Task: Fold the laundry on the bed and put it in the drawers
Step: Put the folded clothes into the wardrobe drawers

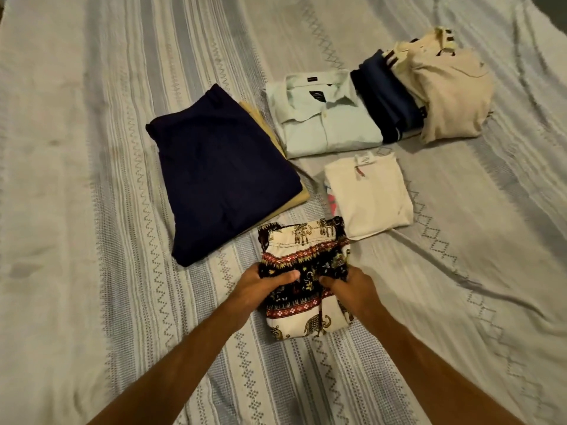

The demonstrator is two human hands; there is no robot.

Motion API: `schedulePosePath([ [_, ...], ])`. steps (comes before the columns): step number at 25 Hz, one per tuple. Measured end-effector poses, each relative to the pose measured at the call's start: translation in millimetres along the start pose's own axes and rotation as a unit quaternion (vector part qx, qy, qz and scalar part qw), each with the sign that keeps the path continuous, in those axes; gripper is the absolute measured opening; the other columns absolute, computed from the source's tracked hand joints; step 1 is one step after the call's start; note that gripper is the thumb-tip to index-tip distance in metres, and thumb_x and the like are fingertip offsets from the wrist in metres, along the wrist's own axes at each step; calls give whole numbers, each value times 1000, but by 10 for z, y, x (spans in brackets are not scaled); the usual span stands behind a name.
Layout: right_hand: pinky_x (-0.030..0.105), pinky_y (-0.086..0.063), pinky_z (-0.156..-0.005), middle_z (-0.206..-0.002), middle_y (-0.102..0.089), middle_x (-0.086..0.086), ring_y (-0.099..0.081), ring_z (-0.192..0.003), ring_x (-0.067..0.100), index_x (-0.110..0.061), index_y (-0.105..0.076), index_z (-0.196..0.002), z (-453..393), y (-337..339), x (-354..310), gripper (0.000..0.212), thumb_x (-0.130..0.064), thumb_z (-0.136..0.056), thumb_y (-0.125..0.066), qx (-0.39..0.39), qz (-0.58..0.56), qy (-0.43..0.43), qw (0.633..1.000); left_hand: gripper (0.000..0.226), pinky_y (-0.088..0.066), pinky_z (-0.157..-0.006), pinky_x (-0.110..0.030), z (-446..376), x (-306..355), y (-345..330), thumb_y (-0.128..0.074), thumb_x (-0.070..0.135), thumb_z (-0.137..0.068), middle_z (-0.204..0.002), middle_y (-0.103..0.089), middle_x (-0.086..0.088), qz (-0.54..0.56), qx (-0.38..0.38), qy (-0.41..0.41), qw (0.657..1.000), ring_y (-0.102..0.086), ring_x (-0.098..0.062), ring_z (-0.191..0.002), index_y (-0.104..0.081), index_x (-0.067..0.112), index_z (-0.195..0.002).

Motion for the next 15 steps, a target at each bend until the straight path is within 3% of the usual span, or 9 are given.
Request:
schedulePosePath([
  [3,44,-56,-98,-114,-77,0,-72,-104,20,-20,-69,-123,261,48,114,30,-34,-97,-72,7,-37,39,999,63,-62,-80,-30,163,-25,-221,-95,30,-70,-113,-78,7,42,58,-26,997,-75,-14,-102,-65,33,-126],
  [6,42,-60,-92,-103,-79,-5,-75,-93,11,-21,-74,-112,619,375,420,18,-26,-95,-74,9,-83,50,995,50,-61,-74,-26,553,-3,-611,-89,31,-79,-111,-78,9,28,53,-53,997,-76,-10,-98,-66,38,-122],
  [10,37,-59,-94,-97,-79,-11,-74,-89,1,-29,-76,-101,1355,1273,1119,11,-24,-91,-79,-5,-152,9,988,48,-60,-78,-22,1250,115,-1593,-84,36,-83,-113,-76,19,-23,-14,-94,995,-74,-4,-102,-61,44,-124],
  [13,42,-58,-97,-101,-80,-10,-75,-94,7,-26,-76,-107,2069,2104,1829,13,-25,-94,-76,45,-217,-16,975,51,-61,-87,-33,1731,224,-2712,-82,43,-83,-118,-75,16,-91,-80,-129,984,-73,-8,-106,-62,42,-129],
  [15,45,-57,-99,-103,-79,-10,-75,-98,9,-25,-75,-110,2630,2639,2405,15,-29,-95,-74,111,-265,-27,957,48,-62,-86,-35,2092,289,-3590,-81,40,-84,-116,-76,13,-125,-128,-155,972,-74,-11,-105,-65,39,-129],
])
Point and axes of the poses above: each hand's wrist, its own z-axis away from the middle knuckle, its own y-axis out of the back of the hand, x = y × z, the point moved 8 cm from there along -z, towards the middle knuckle
